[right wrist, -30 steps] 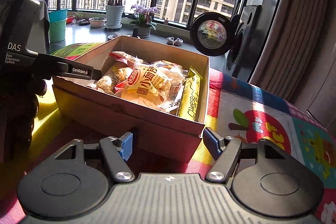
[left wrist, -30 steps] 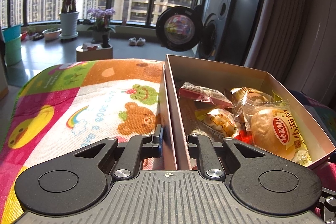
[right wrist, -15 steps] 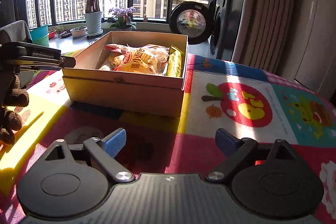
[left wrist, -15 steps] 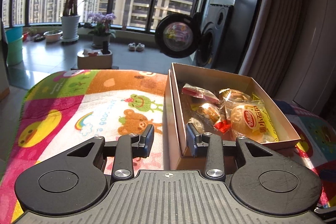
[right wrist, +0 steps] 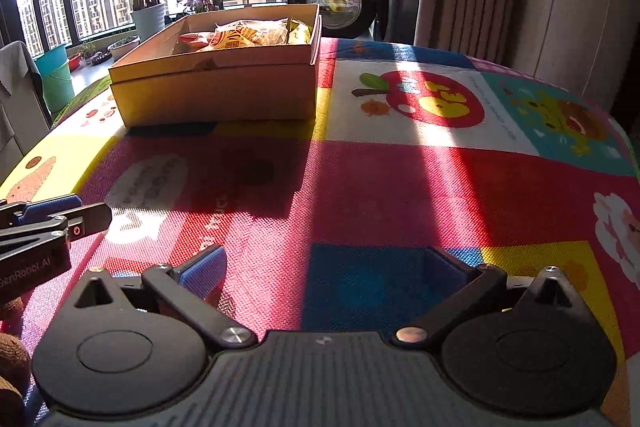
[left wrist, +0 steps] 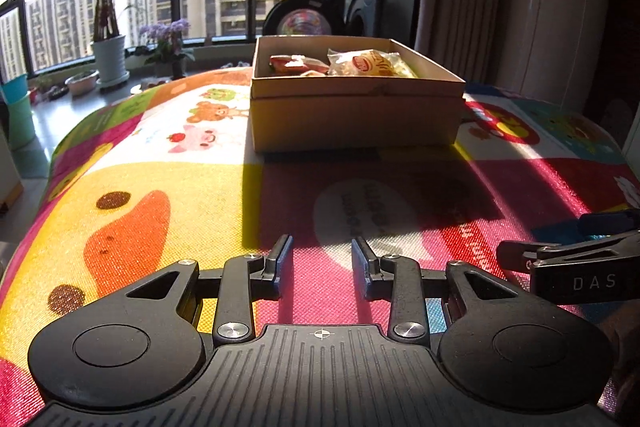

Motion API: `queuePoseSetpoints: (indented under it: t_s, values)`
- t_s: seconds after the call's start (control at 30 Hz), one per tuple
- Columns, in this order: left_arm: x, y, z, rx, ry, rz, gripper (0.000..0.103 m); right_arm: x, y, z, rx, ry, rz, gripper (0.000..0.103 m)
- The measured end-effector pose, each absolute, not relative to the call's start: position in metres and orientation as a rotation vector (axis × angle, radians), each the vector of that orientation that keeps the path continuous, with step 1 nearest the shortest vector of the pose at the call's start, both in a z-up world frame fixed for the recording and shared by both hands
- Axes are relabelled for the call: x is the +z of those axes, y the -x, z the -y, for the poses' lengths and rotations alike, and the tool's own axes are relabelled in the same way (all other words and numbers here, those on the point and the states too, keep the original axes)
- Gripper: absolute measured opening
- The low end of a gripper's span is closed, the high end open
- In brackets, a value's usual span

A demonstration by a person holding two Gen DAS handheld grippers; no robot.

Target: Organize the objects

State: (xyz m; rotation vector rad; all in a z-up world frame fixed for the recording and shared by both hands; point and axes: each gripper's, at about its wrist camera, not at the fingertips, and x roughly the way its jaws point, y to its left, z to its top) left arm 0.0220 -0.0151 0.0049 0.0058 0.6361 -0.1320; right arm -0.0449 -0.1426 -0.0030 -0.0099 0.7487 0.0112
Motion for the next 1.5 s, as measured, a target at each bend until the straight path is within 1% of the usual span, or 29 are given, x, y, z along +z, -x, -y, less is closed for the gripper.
queuePoseSetpoints:
  t_s: [0.13, 0.57, 0.73, 0.9, 1.0, 1.07, 1.17, 1.2, 1.4, 1.5]
  values:
    - [0.001, -0.019, 0.023, -0.124, -0.042, -0.641, 0.042, -0.004, 0.038, 0.141, 0.05, 0.018, -0.724, 0.103]
    - [-0.002, -0.021, 0.028, -0.144, -0.037, -0.641, 0.044, -0.005, 0.029, 0.147, 0.052, 0.009, -0.708, 0.103]
    - [-0.002, -0.02, 0.022, -0.174, -0.008, -0.644, 0.051, -0.007, 0.03, 0.143, 0.027, 0.005, -0.692, 0.103]
    - [-0.002, -0.019, 0.029, -0.151, -0.037, -0.642, 0.052, -0.006, 0.031, 0.143, 0.026, 0.008, -0.692, 0.103]
    - [-0.002, -0.02, 0.028, -0.127, 0.001, -0.643, 0.053, -0.007, 0.031, 0.142, 0.026, 0.012, -0.694, 0.103]
    - [-0.002, -0.02, 0.028, -0.1, 0.015, -0.642, 0.05, -0.007, 0.031, 0.143, 0.027, 0.01, -0.695, 0.103]
    - [-0.001, -0.018, 0.024, -0.062, 0.036, -0.643, 0.036, -0.006, 0.031, 0.143, 0.028, 0.006, -0.693, 0.103]
    - [0.0, -0.018, 0.023, -0.043, 0.031, -0.641, 0.03, -0.006, 0.031, 0.143, 0.029, 0.005, -0.693, 0.103]
    - [0.0, -0.017, 0.029, -0.02, -0.022, -0.635, 0.029, -0.006, 0.031, 0.144, 0.031, 0.003, -0.693, 0.103]
    - [-0.001, -0.018, 0.032, -0.027, -0.036, -0.632, 0.025, -0.006, 0.031, 0.144, 0.033, 0.0, -0.692, 0.103]
